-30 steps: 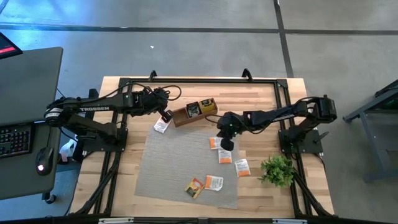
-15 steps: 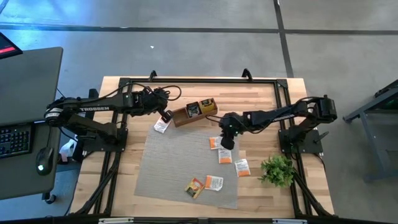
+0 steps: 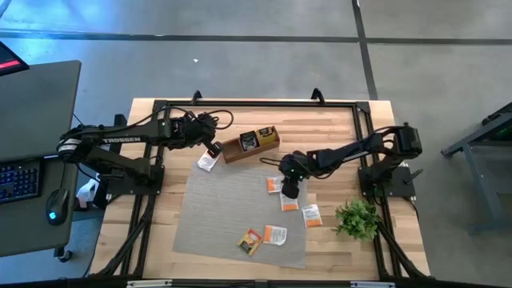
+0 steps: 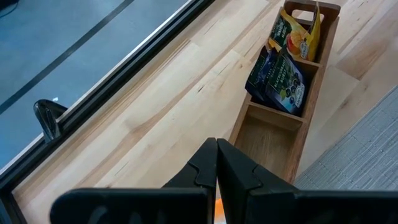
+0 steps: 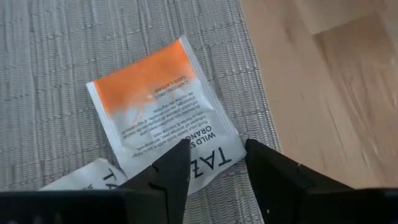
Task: Pick & Place Tea
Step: Put the orange tea bag into the left section of the wooden organizer
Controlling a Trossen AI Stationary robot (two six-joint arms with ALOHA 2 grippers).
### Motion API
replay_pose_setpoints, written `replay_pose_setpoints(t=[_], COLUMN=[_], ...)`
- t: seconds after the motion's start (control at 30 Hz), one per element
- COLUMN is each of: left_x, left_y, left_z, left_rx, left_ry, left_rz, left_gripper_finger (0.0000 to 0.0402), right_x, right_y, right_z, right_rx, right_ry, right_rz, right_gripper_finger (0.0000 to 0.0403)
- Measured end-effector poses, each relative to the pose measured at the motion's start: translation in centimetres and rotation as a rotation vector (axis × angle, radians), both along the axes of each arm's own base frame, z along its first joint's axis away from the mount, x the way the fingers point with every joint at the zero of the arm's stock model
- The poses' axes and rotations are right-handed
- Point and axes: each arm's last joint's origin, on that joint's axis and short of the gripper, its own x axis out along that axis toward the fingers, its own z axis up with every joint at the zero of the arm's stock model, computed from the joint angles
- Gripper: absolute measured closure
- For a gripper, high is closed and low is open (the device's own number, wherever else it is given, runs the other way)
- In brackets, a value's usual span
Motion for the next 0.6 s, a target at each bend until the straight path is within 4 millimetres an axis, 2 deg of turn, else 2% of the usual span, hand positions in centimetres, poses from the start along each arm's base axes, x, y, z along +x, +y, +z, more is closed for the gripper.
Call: replay_pose_setpoints(t=[0.2,0.4,0.6], left_x=[0.01,0.01,0.01], left_y=[0.00,0.00,0.00], left_z=[0.00,0.01,0.00], left_rx=[0.000,0.000,0.000], left_ry=[-0.001,-0.001,-0.001], left_rz=[0.000,0.000,0.000], left_gripper_finger=[0.0395,0.0395,0.0395], right_x=[0.14,0.10,0.61], right_y=[-0.16,-0.24,-0.21], right_z=[-0.35,-0.41,0.10], right_rx=[-0.036,-0.074,-0.082], right_ry=[0.004,0.010,0.000], right_rz=[0.003,0.024,0.065], right_gripper_finger=[0.0288,0.0389,0.0391])
